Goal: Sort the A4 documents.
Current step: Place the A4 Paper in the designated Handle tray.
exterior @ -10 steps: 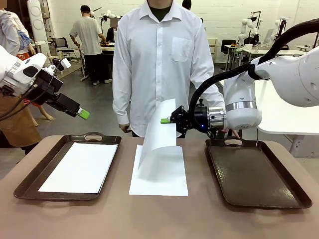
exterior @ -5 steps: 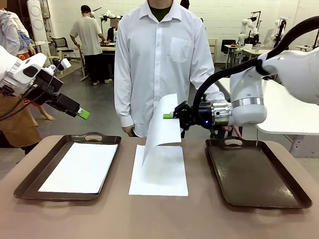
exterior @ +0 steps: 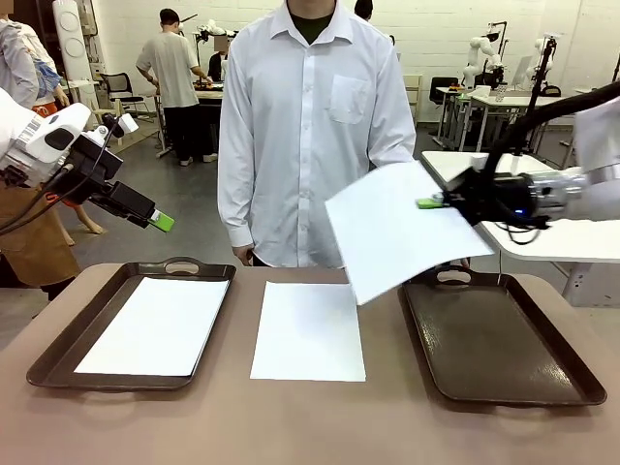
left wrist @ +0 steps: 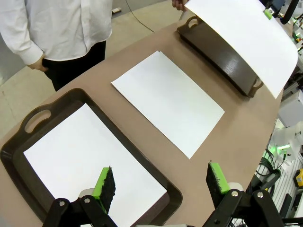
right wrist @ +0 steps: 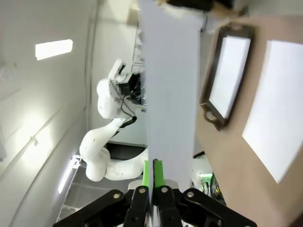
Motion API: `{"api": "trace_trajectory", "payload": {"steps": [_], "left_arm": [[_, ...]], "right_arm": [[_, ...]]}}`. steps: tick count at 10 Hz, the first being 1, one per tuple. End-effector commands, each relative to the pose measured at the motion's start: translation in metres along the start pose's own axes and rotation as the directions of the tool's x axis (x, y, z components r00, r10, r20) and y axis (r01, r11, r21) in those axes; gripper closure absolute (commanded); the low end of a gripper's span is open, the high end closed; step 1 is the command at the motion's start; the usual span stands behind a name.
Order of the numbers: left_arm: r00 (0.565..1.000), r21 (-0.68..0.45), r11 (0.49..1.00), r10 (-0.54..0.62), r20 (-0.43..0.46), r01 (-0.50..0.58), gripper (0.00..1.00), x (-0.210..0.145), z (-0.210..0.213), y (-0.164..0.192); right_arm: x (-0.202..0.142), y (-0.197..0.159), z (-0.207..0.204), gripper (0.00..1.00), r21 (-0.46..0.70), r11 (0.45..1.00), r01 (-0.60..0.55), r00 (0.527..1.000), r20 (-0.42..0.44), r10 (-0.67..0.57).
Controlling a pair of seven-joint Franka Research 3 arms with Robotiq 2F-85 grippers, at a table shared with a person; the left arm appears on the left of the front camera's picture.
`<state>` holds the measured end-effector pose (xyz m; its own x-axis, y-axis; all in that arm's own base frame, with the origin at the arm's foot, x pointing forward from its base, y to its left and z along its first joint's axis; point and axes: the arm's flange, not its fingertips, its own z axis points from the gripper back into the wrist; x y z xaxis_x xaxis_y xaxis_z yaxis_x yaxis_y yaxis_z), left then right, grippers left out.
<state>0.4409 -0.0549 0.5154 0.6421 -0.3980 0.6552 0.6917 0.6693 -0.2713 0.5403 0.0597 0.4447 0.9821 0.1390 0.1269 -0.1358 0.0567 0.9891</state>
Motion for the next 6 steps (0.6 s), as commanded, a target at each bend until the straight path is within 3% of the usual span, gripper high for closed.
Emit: {"api": "trace_trajectory", "payload": {"steps": [1, 6], "left_arm": [[1.000, -0.001, 1.000, 0.000, 0.003, 0.000, 0.00, 0.000, 0.000, 0.000], [1.000, -0.001, 1.000, 0.000, 0.003, 0.000, 0.00, 0.000, 0.000, 0.000]], "right_arm": [[0.000, 0.002, 0.033, 0.99, -0.083, 0.996, 0.043, 0.998, 0.058, -0.038], [-0.010, -0.029, 0.082, 0.99, -0.114, 0.985, 0.130, 0.990, 0.074, -0.122]]}}
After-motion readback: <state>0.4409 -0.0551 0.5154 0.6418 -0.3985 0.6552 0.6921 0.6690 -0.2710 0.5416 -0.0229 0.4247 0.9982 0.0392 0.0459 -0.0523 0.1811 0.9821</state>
